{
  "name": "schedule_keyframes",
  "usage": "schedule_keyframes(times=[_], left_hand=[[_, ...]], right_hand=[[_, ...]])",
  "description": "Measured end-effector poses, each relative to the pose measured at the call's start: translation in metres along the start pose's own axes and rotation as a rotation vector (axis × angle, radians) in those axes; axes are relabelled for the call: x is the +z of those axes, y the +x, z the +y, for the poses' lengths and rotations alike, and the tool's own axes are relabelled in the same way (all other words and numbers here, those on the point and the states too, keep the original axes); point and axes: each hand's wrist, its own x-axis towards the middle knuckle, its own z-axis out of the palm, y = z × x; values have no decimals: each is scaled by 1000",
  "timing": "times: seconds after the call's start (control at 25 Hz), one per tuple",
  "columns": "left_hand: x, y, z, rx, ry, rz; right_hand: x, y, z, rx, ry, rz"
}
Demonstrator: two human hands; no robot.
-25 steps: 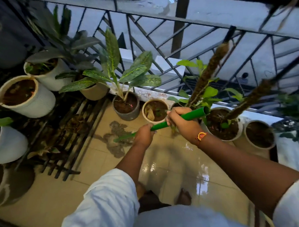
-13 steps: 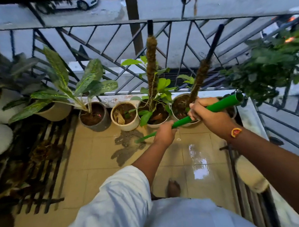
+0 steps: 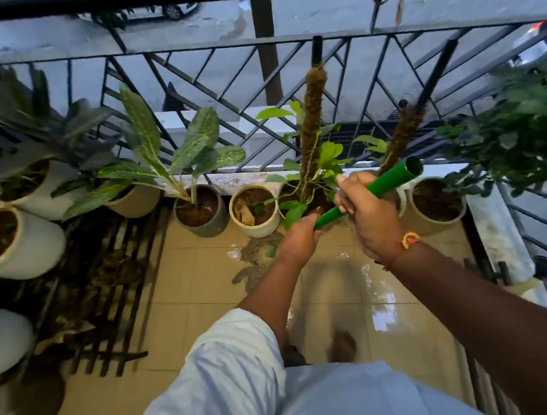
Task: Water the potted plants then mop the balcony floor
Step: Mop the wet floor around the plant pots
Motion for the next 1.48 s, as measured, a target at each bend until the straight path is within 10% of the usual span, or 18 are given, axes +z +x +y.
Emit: schedule_keyframes(times=[0.72,1.48], left_hand=[[-152,-29,-256,-498,-60,250],[-1,-12,-71,-334,46,129]], right_hand=[[236,2,112,229,-315,-508],[-4,17,18,-3,-748,-711]])
